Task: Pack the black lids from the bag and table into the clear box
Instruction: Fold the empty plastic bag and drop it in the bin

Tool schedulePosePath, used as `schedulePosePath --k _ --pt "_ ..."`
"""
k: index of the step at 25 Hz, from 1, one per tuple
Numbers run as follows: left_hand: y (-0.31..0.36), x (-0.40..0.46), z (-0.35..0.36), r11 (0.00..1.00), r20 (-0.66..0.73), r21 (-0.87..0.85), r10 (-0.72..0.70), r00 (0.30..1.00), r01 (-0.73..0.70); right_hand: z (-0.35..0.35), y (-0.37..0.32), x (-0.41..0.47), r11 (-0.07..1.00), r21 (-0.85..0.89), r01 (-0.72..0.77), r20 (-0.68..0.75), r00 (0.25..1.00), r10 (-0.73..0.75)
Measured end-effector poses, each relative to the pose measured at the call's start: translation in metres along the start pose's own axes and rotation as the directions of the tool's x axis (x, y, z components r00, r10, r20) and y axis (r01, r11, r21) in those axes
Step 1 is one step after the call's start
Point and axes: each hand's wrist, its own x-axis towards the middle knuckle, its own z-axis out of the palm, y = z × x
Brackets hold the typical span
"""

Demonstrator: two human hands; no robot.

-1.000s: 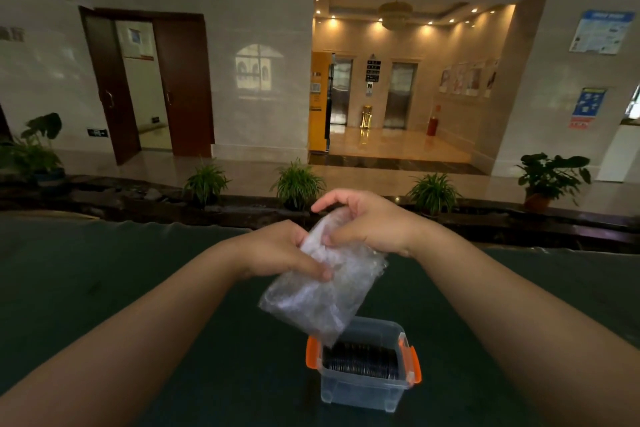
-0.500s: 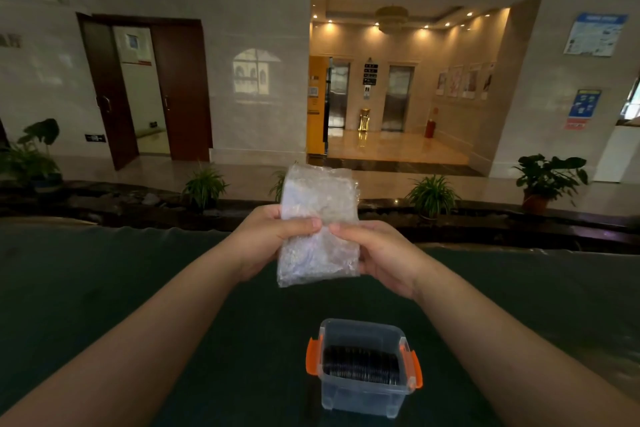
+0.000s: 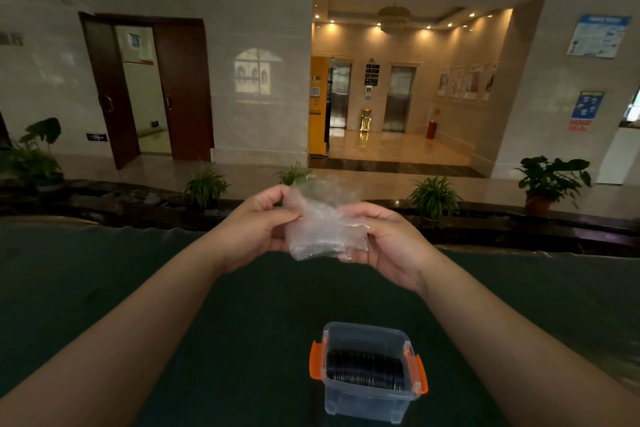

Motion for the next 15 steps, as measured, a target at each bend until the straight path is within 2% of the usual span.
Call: schedulePosePath --k 5,7,9,12,15 --pt "0.014 -0.005 0.0 0.998 -0.062 0.037 0.053 0.997 -0.051 0.005 -0.004 0.01 0.999 0.016 0.043 0.026 0.999 -0.044" --pt "0.018 -0.006 0.0 0.978 -0.102 0.185 0.119 0.988 -0.099 0.011 -0.011 0.014 0.993 -0.099 0.065 -0.023 0.997 -0.068" --pt "0.02 -0.003 0.0 0.947 -0.069 0.294 0.159 0.985 -0.132 0.015 -0.016 0.016 0.979 -0.191 0.077 -0.066 0.994 -0.091" --pt "0.018 0.006 0.003 0.952 -0.045 0.268 0.166 0.985 -0.148 0.015 -0.016 0.01 0.993 -0.111 0.051 -0.083 0.995 -0.06" --pt "0.009 0.02 0.012 0.959 -0.001 0.207 0.196 0.981 -0.192 0.007 -0.012 -0.007 0.996 -0.092 0.004 -0.038 0.999 -0.007"
